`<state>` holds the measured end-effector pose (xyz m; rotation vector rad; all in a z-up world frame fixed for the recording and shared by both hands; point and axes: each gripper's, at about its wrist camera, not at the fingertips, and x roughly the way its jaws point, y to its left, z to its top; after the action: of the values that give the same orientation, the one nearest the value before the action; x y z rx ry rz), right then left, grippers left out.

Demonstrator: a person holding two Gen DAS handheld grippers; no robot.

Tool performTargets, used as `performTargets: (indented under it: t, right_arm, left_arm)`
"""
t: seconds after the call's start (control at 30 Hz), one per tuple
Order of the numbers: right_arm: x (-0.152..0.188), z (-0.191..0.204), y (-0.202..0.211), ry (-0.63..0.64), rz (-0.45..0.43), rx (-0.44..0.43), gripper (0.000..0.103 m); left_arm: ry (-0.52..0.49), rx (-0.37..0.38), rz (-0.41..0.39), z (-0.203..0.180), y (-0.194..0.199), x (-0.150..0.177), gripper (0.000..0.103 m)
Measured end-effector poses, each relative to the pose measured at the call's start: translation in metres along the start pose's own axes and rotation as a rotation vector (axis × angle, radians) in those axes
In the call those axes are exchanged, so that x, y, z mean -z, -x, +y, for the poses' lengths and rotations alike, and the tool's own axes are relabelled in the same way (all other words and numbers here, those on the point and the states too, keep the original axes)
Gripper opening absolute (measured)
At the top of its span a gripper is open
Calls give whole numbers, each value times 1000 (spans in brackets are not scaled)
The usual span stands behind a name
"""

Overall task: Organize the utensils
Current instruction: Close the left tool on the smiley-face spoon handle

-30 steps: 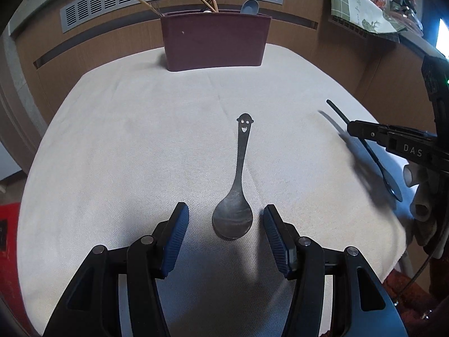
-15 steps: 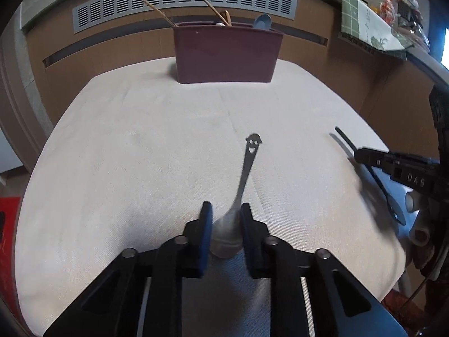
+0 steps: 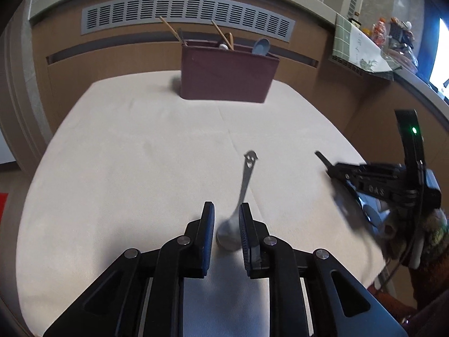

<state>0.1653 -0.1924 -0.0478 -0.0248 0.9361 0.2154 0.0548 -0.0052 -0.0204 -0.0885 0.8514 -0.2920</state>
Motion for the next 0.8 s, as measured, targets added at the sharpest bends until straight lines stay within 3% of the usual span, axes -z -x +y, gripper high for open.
performTargets:
  t: [0.13, 0.23, 0.4, 0.67, 0.8]
  right_arm:
    - [-7, 4, -6, 38, 8, 17, 17]
    - [-10, 7, -7, 57, 0, 36, 11]
    - [-11, 2, 11, 13, -58, -18, 11]
    - [-13, 3, 23, 5, -94, -21, 11]
    - [-12, 2, 22, -6, -93, -27, 11]
  left_arm:
    - [-23, -9, 35, -4, -4, 9, 24]
    - [-33, -6, 57, -6, -7, 12, 30]
    - [-53, -22, 99, -13, -22, 14, 37]
    - [-86, -94, 81, -23, -33, 7, 37]
    - [-80, -91, 71, -20, -33, 7, 36]
